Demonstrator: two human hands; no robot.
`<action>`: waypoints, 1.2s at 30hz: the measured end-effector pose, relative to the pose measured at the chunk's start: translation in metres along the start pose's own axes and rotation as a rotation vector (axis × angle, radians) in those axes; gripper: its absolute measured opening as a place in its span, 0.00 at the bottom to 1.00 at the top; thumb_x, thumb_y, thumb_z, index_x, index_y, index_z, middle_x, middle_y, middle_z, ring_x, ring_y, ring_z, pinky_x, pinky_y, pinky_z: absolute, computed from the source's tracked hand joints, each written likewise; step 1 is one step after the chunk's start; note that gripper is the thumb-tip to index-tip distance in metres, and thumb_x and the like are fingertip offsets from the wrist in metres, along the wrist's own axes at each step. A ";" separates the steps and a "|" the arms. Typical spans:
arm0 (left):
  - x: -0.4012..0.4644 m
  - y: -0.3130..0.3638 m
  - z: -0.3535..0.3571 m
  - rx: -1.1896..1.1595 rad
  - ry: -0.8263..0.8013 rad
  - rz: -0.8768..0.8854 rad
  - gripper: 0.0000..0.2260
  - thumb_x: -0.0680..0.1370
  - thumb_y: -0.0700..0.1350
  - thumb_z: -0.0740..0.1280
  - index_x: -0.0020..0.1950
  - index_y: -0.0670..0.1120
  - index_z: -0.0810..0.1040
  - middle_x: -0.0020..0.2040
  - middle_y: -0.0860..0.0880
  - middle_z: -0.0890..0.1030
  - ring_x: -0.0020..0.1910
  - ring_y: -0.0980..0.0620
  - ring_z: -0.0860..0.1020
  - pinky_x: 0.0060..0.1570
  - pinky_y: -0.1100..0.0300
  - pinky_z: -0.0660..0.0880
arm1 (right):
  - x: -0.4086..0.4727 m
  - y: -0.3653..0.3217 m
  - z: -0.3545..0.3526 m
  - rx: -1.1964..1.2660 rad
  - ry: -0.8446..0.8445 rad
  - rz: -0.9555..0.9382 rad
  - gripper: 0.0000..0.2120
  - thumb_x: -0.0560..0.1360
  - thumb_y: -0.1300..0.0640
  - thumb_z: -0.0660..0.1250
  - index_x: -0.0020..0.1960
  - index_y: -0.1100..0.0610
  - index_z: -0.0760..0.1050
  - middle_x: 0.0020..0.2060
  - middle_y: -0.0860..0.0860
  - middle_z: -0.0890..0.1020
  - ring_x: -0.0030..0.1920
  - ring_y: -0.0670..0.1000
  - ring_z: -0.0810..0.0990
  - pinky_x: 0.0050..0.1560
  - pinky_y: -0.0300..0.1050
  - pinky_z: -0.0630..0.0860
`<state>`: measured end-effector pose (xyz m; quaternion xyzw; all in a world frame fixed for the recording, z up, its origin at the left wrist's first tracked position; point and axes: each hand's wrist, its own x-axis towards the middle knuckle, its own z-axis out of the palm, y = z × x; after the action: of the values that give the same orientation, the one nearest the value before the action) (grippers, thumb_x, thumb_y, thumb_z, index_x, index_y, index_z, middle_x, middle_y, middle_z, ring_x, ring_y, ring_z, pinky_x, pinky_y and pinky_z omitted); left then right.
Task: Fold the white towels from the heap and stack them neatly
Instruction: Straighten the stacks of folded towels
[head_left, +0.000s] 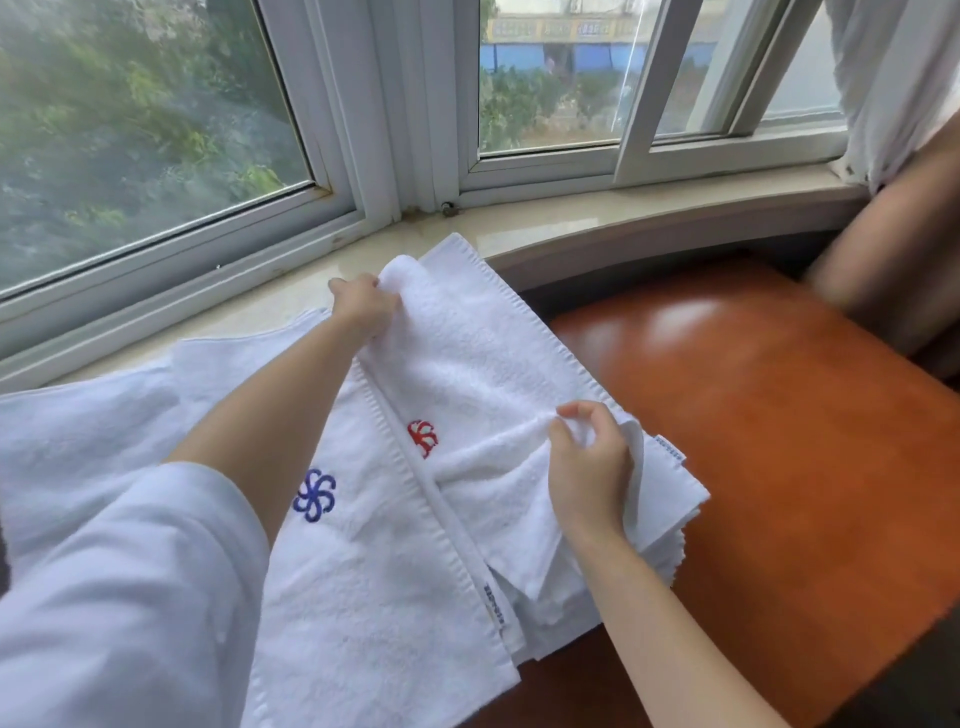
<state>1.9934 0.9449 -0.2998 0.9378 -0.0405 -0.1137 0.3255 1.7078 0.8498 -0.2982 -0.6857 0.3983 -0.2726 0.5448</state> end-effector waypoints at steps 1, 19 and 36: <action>0.008 0.002 0.000 0.033 0.029 0.028 0.14 0.81 0.48 0.57 0.60 0.42 0.74 0.67 0.39 0.66 0.45 0.44 0.70 0.48 0.54 0.71 | 0.001 0.001 0.001 0.016 0.011 0.006 0.10 0.74 0.63 0.65 0.43 0.48 0.75 0.43 0.43 0.79 0.41 0.43 0.77 0.43 0.40 0.72; -0.007 0.076 0.037 -0.120 -0.179 0.412 0.40 0.73 0.28 0.62 0.79 0.55 0.52 0.79 0.45 0.46 0.59 0.47 0.75 0.48 0.60 0.73 | 0.007 0.008 -0.043 0.230 0.338 0.212 0.19 0.74 0.57 0.69 0.60 0.45 0.66 0.58 0.48 0.73 0.54 0.48 0.74 0.55 0.42 0.71; -0.089 -0.011 0.036 -0.277 0.249 -0.030 0.14 0.75 0.42 0.63 0.60 0.42 0.76 0.62 0.42 0.76 0.58 0.45 0.76 0.57 0.58 0.71 | -0.069 0.013 -0.042 -0.268 0.132 0.042 0.36 0.71 0.54 0.72 0.73 0.45 0.59 0.66 0.48 0.73 0.66 0.54 0.66 0.64 0.51 0.62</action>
<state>1.8989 0.9450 -0.3171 0.8914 0.0303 -0.0062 0.4521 1.6339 0.8845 -0.2957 -0.7244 0.4803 -0.2498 0.4268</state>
